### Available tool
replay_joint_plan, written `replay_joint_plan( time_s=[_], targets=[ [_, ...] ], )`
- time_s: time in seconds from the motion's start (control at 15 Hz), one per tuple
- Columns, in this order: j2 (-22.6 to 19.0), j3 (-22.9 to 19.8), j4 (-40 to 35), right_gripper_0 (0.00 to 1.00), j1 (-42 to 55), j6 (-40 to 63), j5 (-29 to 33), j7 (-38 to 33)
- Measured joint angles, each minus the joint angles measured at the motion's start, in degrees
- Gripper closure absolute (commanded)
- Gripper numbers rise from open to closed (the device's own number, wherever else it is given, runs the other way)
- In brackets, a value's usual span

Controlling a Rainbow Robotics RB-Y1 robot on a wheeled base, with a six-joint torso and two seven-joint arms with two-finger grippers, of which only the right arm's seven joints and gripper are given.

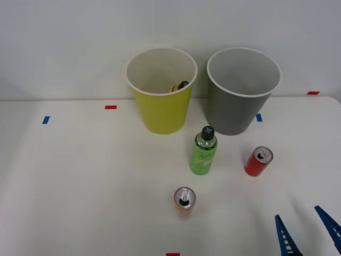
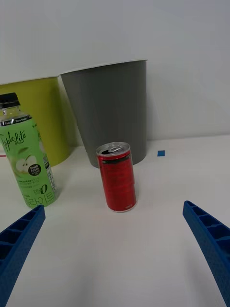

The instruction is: Put cans in the gray bin, plastic bottles in the light green bin

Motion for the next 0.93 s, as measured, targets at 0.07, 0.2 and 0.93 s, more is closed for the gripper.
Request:
replay_joint_plan(
  time_s=[0.07, 0.2, 0.93],
  targets=[
    [0.0, 0.0, 0.0, 0.0, 0.0, -0.4, 0.4, 0.5],
    [0.0, -0.2, 0.0, 0.0, 0.0, -2.5, 0.9, 1.7],
    [0.0, 0.2, 0.0, 0.0, 5.5, -6.2, -1.0, 6.2]
  ],
)
